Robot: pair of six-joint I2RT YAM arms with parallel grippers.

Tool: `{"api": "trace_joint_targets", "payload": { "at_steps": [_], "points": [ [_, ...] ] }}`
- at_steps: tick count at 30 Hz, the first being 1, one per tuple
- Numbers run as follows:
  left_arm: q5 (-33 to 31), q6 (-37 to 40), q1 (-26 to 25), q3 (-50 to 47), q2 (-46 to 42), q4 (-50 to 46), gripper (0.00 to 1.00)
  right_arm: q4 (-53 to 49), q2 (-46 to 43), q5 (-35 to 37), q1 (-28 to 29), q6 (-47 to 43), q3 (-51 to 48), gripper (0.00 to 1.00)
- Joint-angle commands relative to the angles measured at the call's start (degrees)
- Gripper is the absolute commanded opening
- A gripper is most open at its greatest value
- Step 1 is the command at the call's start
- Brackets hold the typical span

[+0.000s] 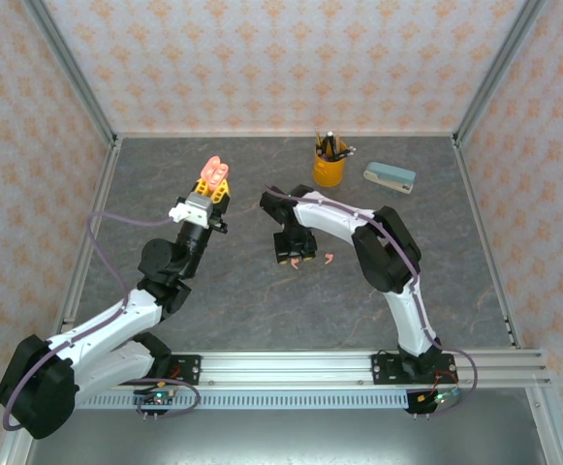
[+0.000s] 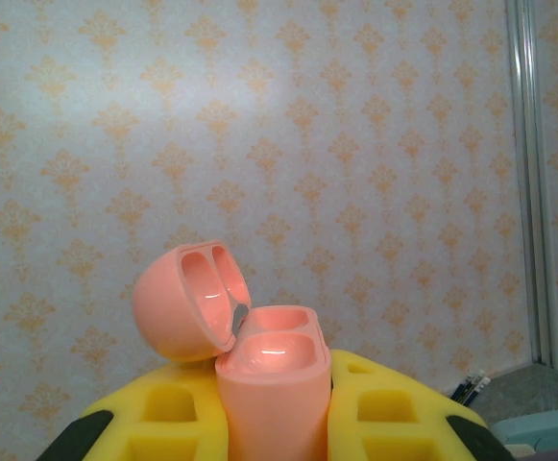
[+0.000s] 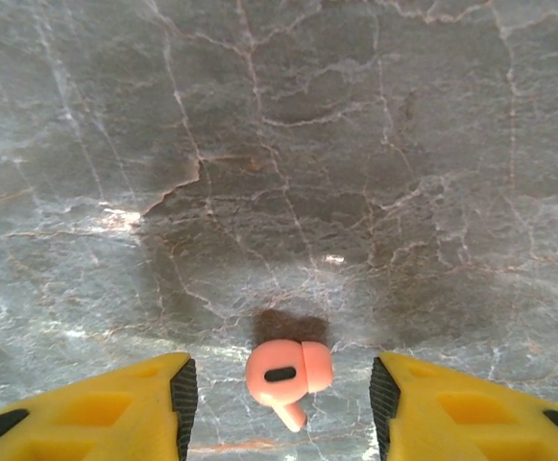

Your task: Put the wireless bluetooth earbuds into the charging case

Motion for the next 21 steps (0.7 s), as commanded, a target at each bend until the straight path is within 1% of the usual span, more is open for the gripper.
{"api": "trace_joint_targets", "payload": {
  "at_steps": [1,16,21],
  "points": [
    [0.44,-0.1,0.56,-0.54,-0.38,1.32,0.0,-2.04,2.08,0.48,0.07,-0.93,1.53,0.5],
    [0.55,-0.03,0.74,-0.66,-0.38,1.24,0.0,-1.71,3.7,0.02,-1.08,-1.67,2.61,0.42],
    [0.66,-0.14,0.77,-0.58,-0.24,1.24,0.0,-1.77,3.71,-0.05,-1.3,-1.81,2.6,0.36]
  ]
}}
